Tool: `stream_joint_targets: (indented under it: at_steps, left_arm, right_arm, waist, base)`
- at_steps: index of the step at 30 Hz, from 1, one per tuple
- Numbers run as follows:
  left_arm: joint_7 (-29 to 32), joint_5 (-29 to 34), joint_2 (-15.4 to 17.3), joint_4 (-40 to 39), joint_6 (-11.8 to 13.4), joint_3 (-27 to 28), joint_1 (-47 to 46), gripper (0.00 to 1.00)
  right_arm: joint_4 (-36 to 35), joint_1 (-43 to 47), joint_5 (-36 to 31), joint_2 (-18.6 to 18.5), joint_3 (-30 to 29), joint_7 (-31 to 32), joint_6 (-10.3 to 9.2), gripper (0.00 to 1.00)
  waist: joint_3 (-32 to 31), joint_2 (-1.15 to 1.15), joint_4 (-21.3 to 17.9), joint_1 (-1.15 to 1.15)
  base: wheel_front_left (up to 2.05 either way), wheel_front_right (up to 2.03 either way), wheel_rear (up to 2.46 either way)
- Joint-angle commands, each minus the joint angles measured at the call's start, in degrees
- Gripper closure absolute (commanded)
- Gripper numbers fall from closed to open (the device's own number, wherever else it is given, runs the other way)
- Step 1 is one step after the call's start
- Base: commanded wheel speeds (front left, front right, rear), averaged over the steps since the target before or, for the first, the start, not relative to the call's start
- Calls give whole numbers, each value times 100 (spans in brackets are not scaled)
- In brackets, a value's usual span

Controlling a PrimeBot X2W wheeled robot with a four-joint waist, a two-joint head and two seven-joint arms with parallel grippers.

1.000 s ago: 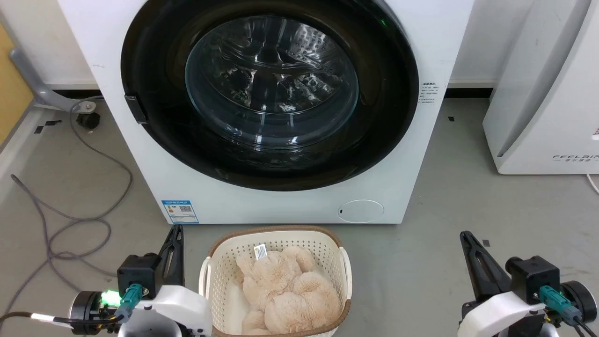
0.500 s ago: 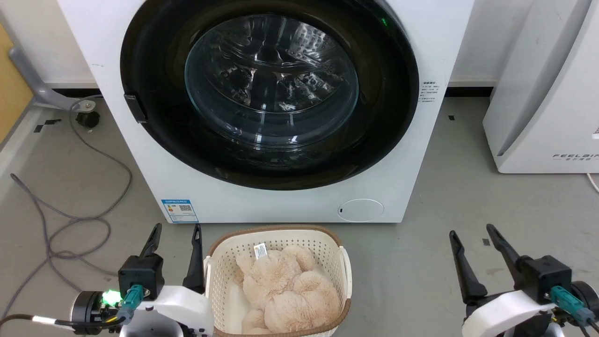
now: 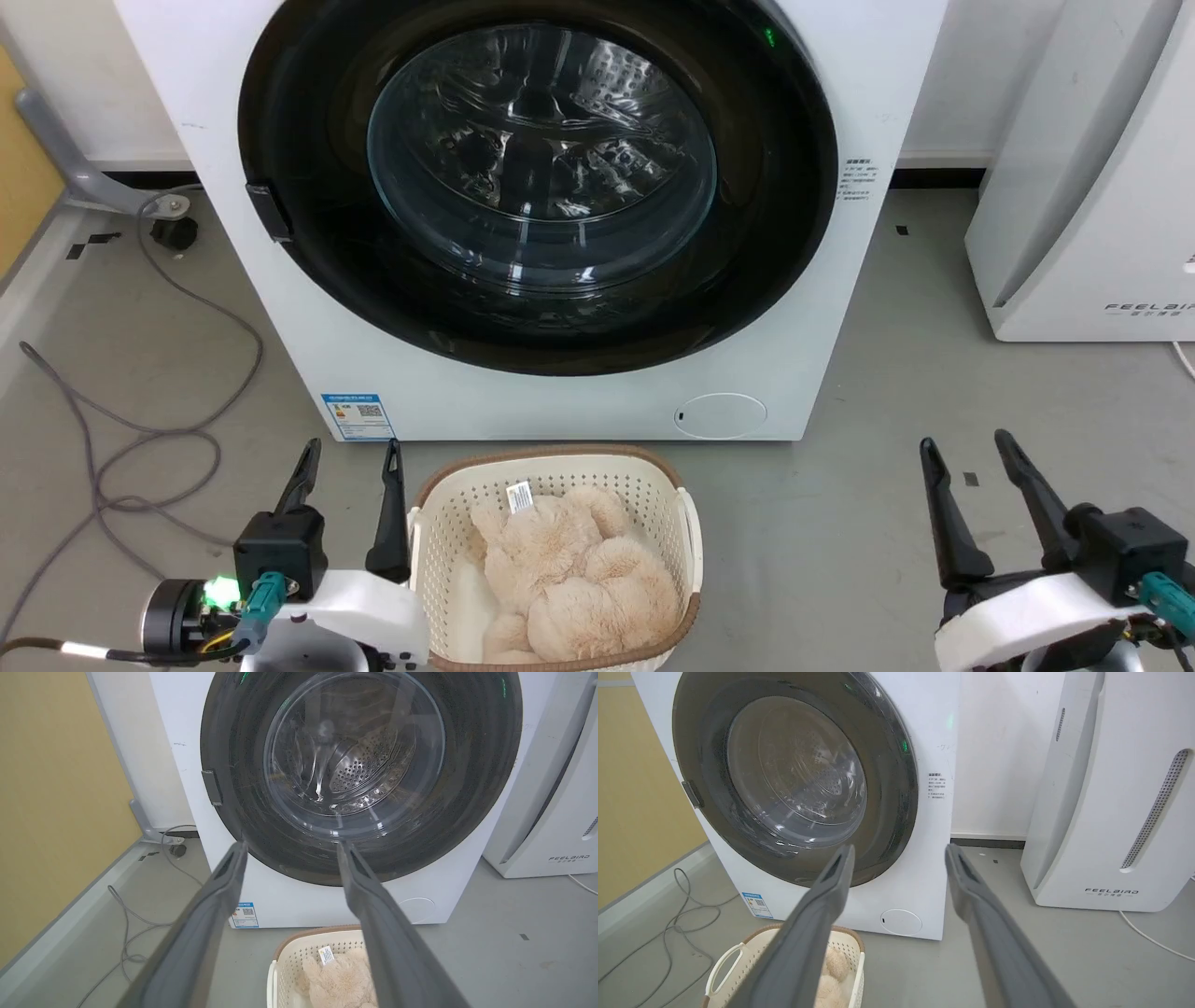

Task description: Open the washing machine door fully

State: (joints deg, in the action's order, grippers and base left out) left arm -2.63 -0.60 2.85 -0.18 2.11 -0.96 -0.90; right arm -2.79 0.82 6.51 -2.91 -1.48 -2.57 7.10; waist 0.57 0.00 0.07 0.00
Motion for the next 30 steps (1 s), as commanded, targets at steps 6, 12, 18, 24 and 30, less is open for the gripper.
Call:
stream_joint_targets:
  at_steps: [6,12,18,24,30]
  left_arm:
    - [-113,-31,1,-63,95,-23,-39,0]
    - [-185,-33,2,-86,140,-35,-54,0]
    - [-257,-29,2,-112,178,-42,-67,0]
    - [-329,-23,2,-143,218,-48,-94,0]
    - [-401,-11,2,-178,256,-65,-144,0]
  right_arm:
    - [-111,-13,435,1,-40,-120,12,100]
    - [-58,-46,1192,1,-108,-192,14,100]
    - [152,-122,2504,1,-130,-264,16,100]
    - [258,-288,3614,1,-140,-331,17,100]
    - [473,-569,4323,0,-392,-217,19,100]
  waist:
    - [23,0,5,0]
    - [52,0,11,0]
    - [83,0,19,0]
    - [142,0,31,0]
    - [236,0,55,0]
  base:
    - [0,0,0]
    - [0,0,0]
    - [0,0,0]
    - [0,0,0]
    - [0,0,0]
